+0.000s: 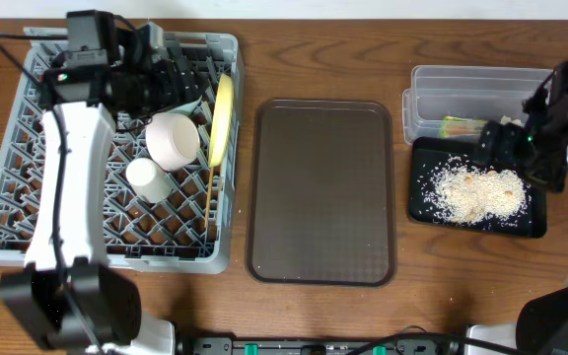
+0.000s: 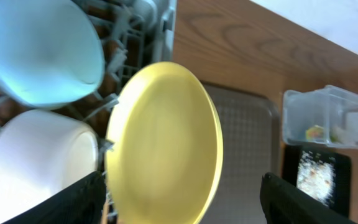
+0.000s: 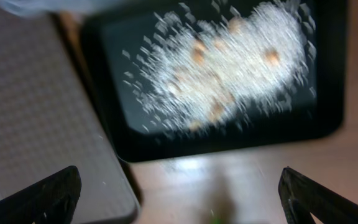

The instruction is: Sort waste into correct bins and load items into the dishwasher

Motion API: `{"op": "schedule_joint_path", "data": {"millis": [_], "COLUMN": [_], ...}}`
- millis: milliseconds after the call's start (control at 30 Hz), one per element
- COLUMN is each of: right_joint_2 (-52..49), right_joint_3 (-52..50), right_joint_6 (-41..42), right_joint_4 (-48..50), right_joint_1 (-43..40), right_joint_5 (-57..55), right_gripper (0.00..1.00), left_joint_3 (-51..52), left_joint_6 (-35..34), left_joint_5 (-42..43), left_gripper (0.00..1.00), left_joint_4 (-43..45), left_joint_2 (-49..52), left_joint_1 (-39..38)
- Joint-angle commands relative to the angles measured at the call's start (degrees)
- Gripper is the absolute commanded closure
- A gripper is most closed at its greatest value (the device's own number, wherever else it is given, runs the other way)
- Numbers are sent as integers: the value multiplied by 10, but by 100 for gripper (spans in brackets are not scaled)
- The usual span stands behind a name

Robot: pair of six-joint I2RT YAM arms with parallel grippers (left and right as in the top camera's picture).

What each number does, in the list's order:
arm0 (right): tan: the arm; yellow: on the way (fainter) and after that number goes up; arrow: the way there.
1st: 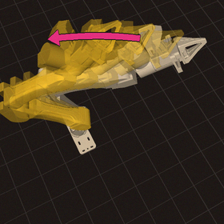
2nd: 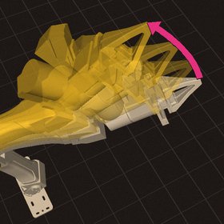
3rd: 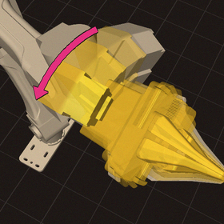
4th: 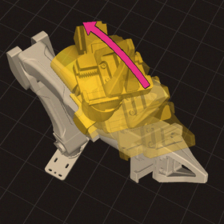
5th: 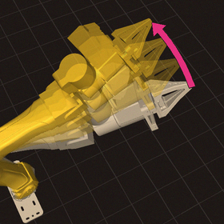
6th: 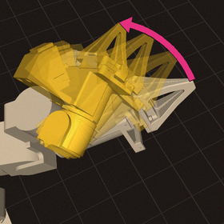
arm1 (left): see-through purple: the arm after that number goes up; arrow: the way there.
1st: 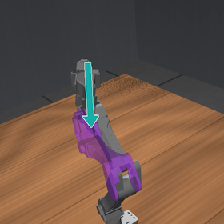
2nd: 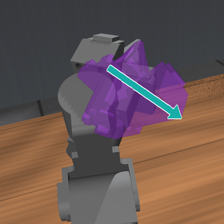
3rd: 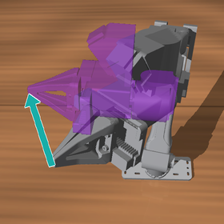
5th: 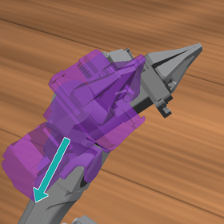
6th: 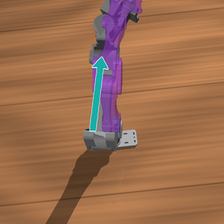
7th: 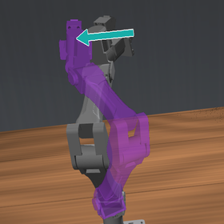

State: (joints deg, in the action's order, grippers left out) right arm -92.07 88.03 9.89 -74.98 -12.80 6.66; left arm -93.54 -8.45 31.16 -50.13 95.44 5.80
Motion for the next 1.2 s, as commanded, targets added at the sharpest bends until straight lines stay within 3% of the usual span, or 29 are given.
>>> {"op": "schedule_joint_path", "data": {"millis": [0,233,400,500,700,933,967,1167], "right_joint_2": [12,7,7,8,68,299,334,476], "right_joint_3": [8,8,8,4,-66,-287,-314,-400], "right_joint_6": [-38,-52,-28,-20,-20,-21,-24,-22], "right_joint_4": [52,194,148,123,129,273,289,256], "right_joint_1": [40,139,162,158,159,158,158,158], "right_joint_5": [48,-20,-51,-51,-47,-49,-55,-83], "right_gripper": [1,1,1,1,1,1,1,1], "left_joint_3": [-1,-1,1,14,148,353,375,428], "left_joint_6": [28,26,29,42,62,110,110,104], "left_joint_5": [-93,-231,-237,-237,-237,-168,-168,-168], "left_gripper": [19,18,18,18,18,17,5,5], "left_joint_4": [-26,-133,-249,-261,-183,-38,-28,-43], "left_joint_2": [-54,-67,-69,-82,-208,-447,-478,-605], "left_joint_1": [-16,-54,-54,-55,-64,-65,-65,-65]}}
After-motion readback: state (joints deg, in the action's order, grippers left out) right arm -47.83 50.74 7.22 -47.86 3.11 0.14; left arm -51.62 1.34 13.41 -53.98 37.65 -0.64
